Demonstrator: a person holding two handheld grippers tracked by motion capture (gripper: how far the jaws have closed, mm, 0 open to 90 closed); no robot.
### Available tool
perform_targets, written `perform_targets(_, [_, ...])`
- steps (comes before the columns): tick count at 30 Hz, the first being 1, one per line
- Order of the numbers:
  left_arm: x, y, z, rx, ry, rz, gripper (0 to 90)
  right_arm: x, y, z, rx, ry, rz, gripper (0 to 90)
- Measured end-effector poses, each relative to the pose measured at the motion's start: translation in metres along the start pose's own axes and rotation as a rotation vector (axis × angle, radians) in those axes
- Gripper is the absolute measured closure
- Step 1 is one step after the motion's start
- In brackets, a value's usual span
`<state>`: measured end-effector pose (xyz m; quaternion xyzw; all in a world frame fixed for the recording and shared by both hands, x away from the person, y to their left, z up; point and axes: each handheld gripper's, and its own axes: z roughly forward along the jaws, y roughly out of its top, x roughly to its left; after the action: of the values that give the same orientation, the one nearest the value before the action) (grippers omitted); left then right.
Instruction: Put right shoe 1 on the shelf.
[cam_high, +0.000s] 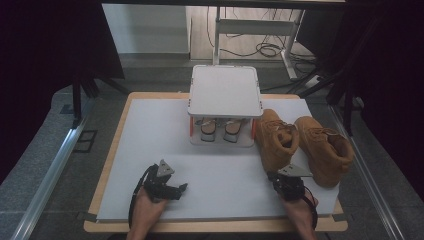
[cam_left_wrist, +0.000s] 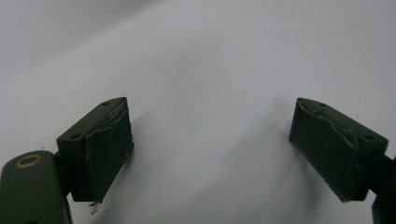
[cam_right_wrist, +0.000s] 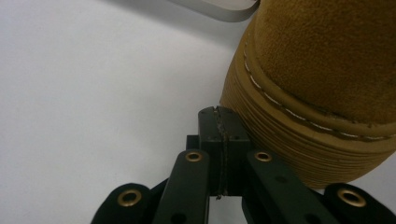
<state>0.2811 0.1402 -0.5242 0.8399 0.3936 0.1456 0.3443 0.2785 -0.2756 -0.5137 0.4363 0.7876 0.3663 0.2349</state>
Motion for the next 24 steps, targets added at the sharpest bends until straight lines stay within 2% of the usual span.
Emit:
perform_targets(5, [0.000, 0.000, 0.000, 0.000, 0.000, 0.000, 13.0, -0.002, -0.001, -0.002, 0.000, -0.009, -0.004, 90.0])
perform_targets(21, [0.000, 0.000, 0.000, -0.002, 0.000, 0.000, 13.0, -0.017, -0.009, -0.010, -0.002, -0.017, 0.025, 89.7])
perform_targets(24, [0.000, 0.000, 0.000, -0.001, 0.001, 0.001, 13.0, -0.016, -0.009, -0.012, -0.003, 0.007, 0.020, 80.0])
